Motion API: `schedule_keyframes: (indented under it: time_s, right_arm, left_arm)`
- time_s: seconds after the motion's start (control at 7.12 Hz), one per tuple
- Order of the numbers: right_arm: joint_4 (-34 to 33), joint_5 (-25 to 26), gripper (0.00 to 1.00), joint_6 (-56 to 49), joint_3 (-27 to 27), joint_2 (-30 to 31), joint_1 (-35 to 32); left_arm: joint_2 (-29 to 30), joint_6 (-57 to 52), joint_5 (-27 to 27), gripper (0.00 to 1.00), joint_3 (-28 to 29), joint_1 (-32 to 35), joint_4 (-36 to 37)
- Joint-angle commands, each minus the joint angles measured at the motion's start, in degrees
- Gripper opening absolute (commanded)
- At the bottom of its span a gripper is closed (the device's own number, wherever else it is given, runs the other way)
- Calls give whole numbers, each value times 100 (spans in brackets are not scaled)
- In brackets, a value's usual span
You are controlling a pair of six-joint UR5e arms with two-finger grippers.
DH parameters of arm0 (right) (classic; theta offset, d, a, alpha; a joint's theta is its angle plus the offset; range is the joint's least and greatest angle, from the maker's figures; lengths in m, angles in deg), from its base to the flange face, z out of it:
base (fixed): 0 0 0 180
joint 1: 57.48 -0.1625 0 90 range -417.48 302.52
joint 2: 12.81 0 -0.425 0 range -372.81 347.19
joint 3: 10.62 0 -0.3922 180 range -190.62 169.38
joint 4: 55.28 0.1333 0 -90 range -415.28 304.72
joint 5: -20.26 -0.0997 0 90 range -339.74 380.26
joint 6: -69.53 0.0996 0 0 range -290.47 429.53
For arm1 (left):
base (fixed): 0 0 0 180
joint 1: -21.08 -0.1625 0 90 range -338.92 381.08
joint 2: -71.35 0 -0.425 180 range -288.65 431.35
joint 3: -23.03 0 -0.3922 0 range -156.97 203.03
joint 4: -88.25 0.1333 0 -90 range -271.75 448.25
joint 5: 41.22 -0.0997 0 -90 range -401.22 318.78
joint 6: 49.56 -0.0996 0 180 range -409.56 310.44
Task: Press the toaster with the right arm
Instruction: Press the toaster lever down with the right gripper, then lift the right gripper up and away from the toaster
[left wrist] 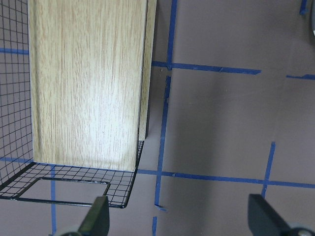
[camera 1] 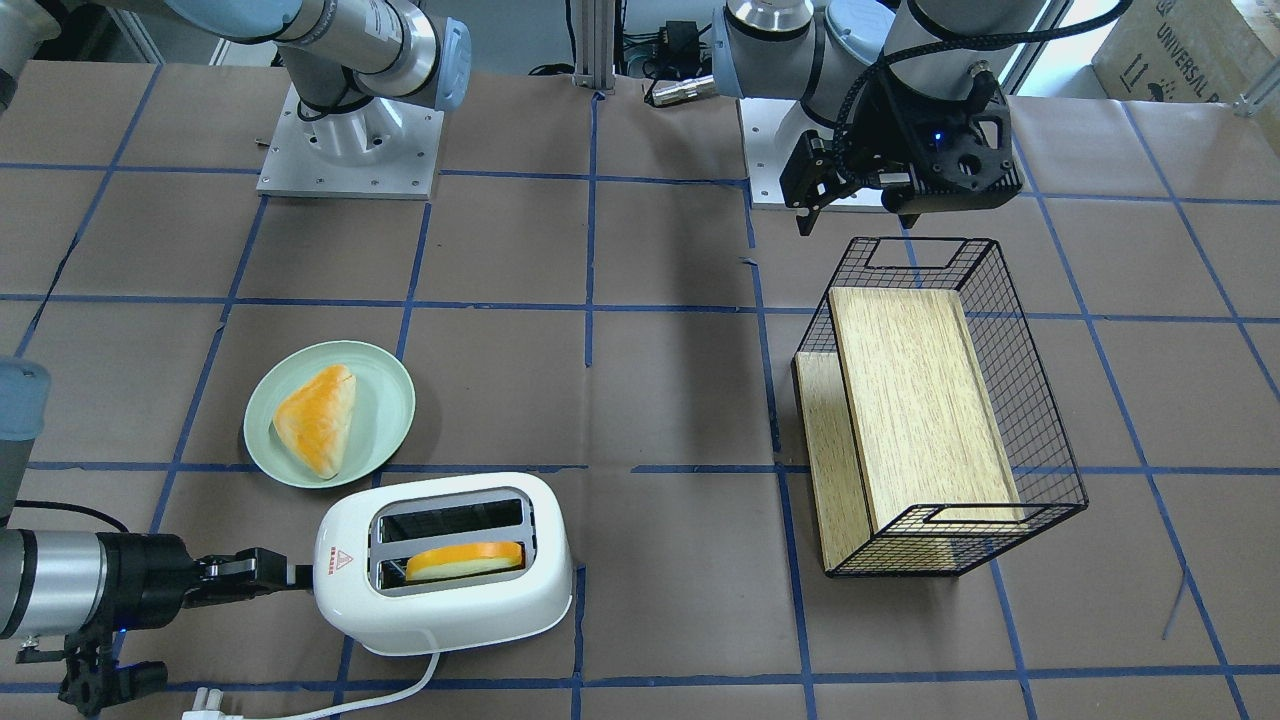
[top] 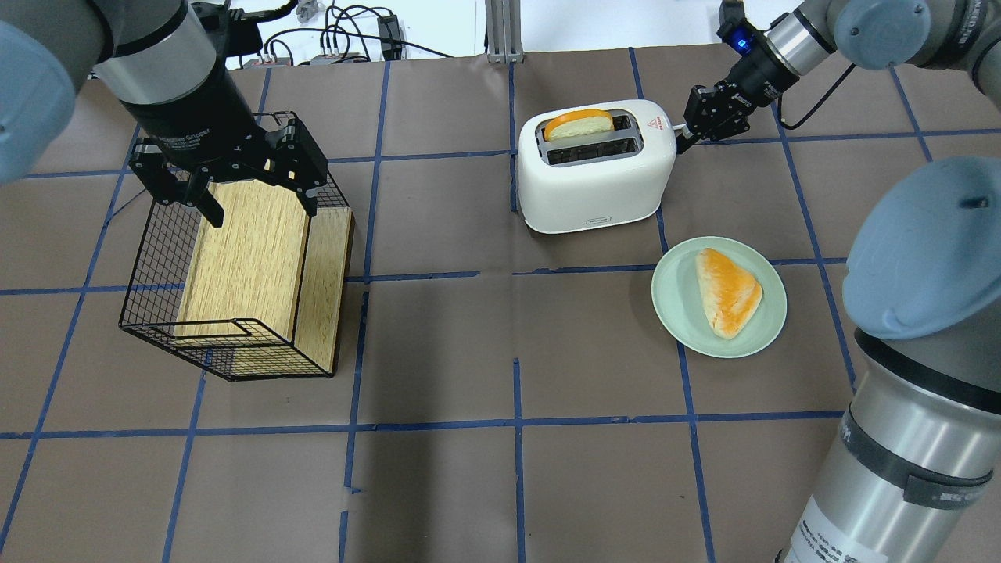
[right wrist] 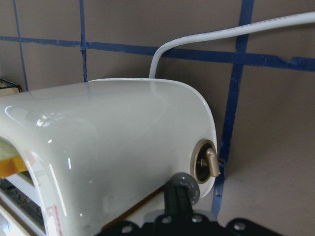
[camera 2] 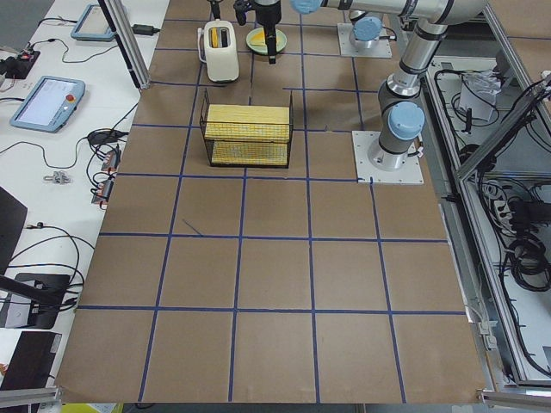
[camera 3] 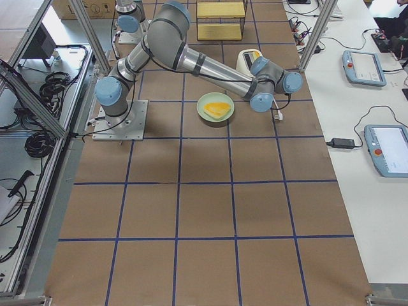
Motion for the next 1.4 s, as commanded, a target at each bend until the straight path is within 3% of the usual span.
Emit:
schedule_keyframes:
  time_s: [0.0, 0.42, 0.56, 0.7, 0.84, 0.98, 1.26]
  right_arm:
    - [-13, 8, 3, -13, 11, -51, 0]
    - [-30, 191, 7, 109, 29, 19, -9]
    - [-30, 793, 58, 362, 116, 167, -26]
    - [-22, 1434, 93, 521, 343, 421, -105]
    - [-30, 2128, 100, 688, 615, 685, -306]
    - [-126, 2692, 100, 707, 818, 809, -491]
    - [-312, 2794, 100, 698, 742, 1255, -615]
  left_arm:
    - [0, 0, 0, 100, 0, 0, -1]
    - [0, 0, 0, 100, 0, 0, -1]
    - [0, 0, 0, 100, 0, -9, -1]
    - [0, 0, 0, 100, 0, 0, 8]
    - [0, 0, 0, 100, 0, 0, -1]
    - [0, 0, 0, 100, 0, 0, -1]
    - [0, 0, 0, 100, 0, 0, 8]
